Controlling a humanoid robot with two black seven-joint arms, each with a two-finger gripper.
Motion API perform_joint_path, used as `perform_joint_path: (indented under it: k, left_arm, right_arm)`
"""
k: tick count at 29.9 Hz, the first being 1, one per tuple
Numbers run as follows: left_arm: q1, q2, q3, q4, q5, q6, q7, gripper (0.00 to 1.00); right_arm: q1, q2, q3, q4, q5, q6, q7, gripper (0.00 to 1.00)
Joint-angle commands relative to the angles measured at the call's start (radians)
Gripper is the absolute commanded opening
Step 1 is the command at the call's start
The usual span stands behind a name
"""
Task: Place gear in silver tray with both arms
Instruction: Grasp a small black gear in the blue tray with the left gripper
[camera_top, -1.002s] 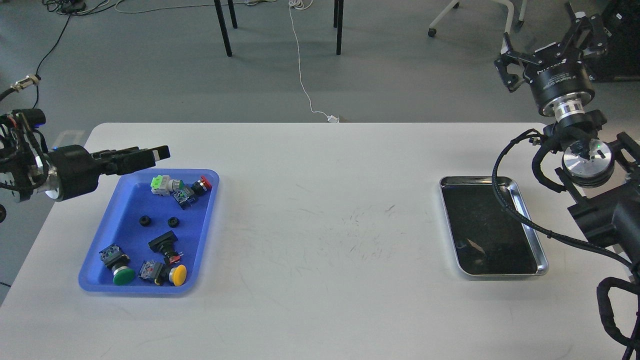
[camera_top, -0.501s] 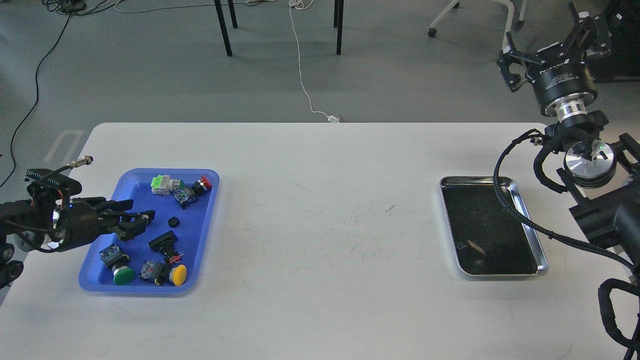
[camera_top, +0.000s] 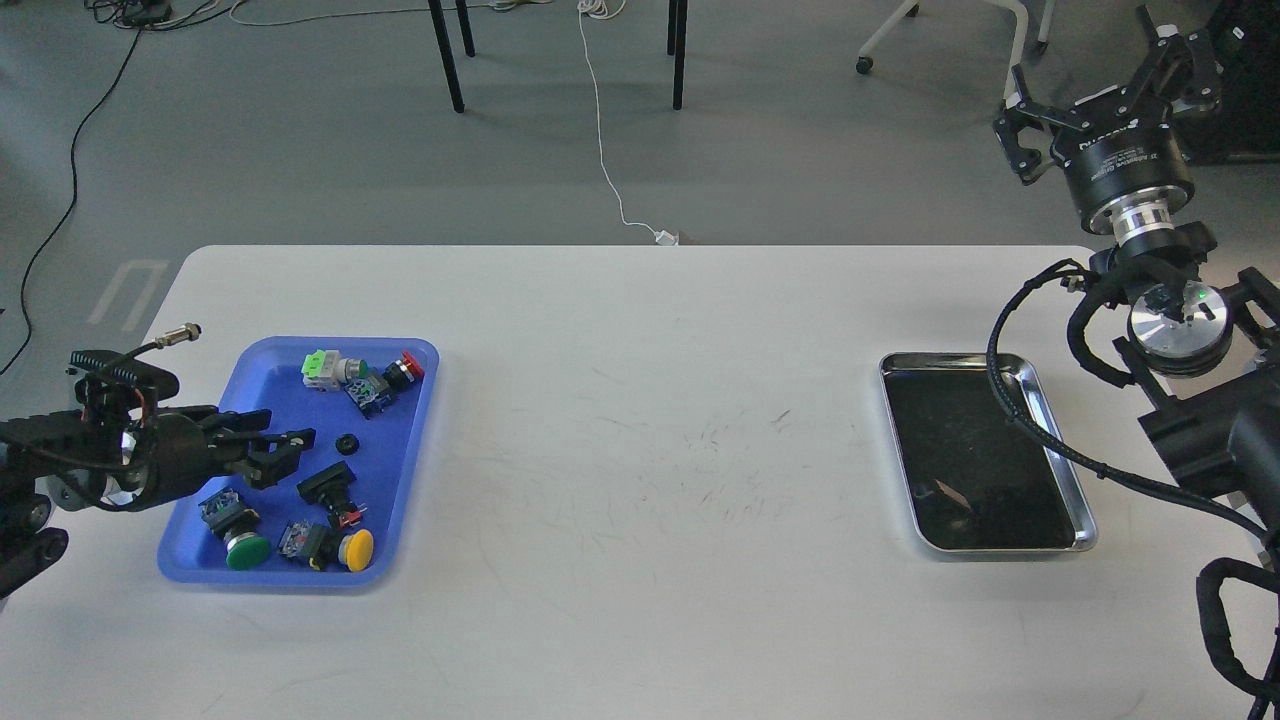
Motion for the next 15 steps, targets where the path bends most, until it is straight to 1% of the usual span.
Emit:
perform_joint_path:
  k: [1, 8, 10, 13, 15]
  left_arm:
    - [0.000, -0.021, 0.001, 0.032, -0.001, 0.000, 0.000, 0.61]
    - [0.000, -0.034, 0.002, 0.032, 0.000, 0.000, -0.003, 0.61]
    - [-0.002, -0.037, 0.025, 0.032, -0.001, 0.000, -0.003, 0.57]
    - [-0.003, -0.037, 0.043, 0.034, -0.003, 0.007, -0.006, 0.46]
    - [-0.002, -0.037, 0.043, 0.040, -0.003, 0.020, -0.006, 0.43]
  right_arm:
    - [0.000, 0.000, 0.000, 0.000, 0.000, 0.000, 0.000, 0.99]
    - [0.000, 0.000, 0.000, 0.000, 0.000, 0.000, 0.000, 0.99]
    - [0.000, 0.000, 0.000, 0.000, 0.000, 0.000, 0.000, 0.99]
    - [0.000, 0.000, 0.003, 0.000, 0.000, 0.000, 0.000, 0.99]
    - [0.000, 0.000, 0.008, 0.000, 0.000, 0.000, 0.000, 0.99]
